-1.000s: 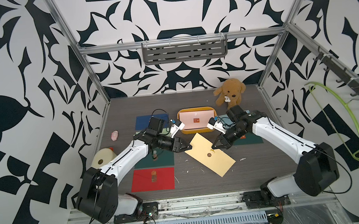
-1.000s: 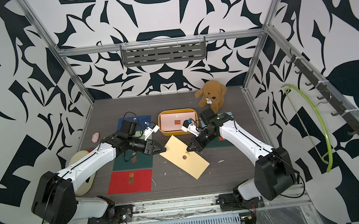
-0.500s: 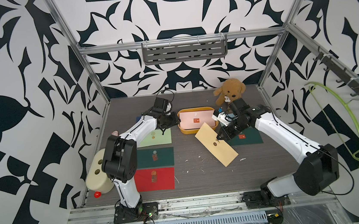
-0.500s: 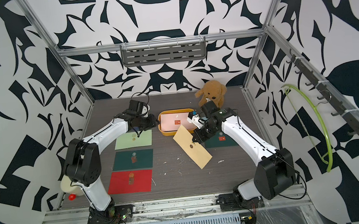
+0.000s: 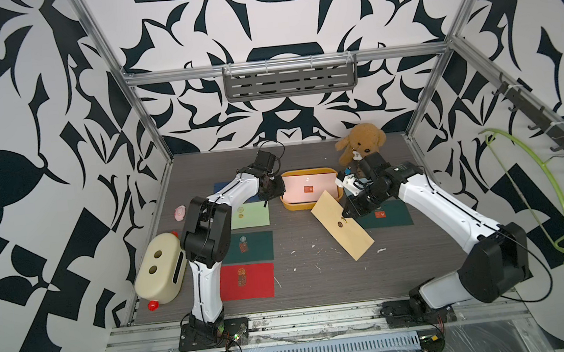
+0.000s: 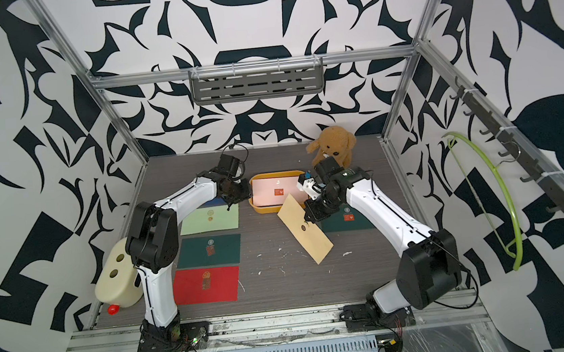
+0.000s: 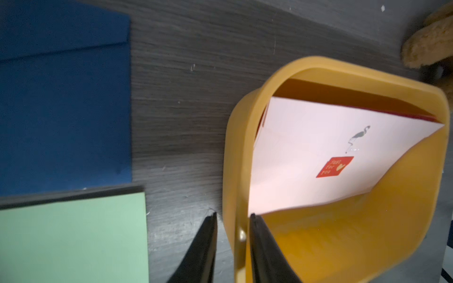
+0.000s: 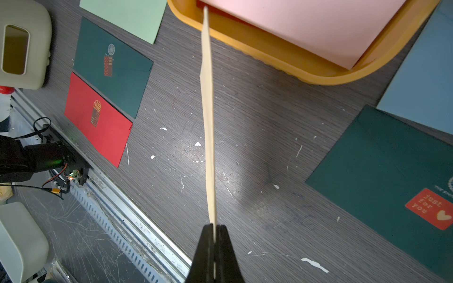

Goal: Put the sealed envelopes into the storage box
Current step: Pick up the storage box at the center of the board, then place the envelope in the storage box.

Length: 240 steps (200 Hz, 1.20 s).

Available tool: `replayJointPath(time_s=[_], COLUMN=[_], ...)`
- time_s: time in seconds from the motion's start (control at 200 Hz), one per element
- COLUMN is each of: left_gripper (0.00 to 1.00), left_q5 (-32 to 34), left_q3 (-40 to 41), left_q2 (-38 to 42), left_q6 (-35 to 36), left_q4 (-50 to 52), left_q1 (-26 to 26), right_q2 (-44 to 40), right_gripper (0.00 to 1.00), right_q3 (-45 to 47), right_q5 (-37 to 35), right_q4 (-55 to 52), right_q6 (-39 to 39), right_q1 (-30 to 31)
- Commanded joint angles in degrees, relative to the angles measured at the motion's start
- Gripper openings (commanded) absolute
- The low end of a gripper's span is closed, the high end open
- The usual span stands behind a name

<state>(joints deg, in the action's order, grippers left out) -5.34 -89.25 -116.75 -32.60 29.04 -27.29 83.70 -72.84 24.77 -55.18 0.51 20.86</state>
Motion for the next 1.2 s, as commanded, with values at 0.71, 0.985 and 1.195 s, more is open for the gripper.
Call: replayJointPath(time_s=[0.71,0.985,1.195], left_gripper=[0.00,0.00,0.00], left_q5=[-10.43,-12.79,-14.17], left_q3=[17.13,18.59,19.35], left_q2=[16.53,17.34,17.43], left_q6=[19.61,21.35,22.43], left_q4=[10.87,9.91,9.75], left_q1=[-6.56,-6.65,-6.64], right_q2=[8.16,14.89,17.95], right_gripper=[0.00,0.00,0.00], right_q3=[-17.85,-16.52,-18.63], right_q5=[2.50,0.30,0.44], right_q4=[-13.11,-12.61,-10.65], right_q6=[8.71,12.32,13.99], right_q1=[7.38,9.20,9.20])
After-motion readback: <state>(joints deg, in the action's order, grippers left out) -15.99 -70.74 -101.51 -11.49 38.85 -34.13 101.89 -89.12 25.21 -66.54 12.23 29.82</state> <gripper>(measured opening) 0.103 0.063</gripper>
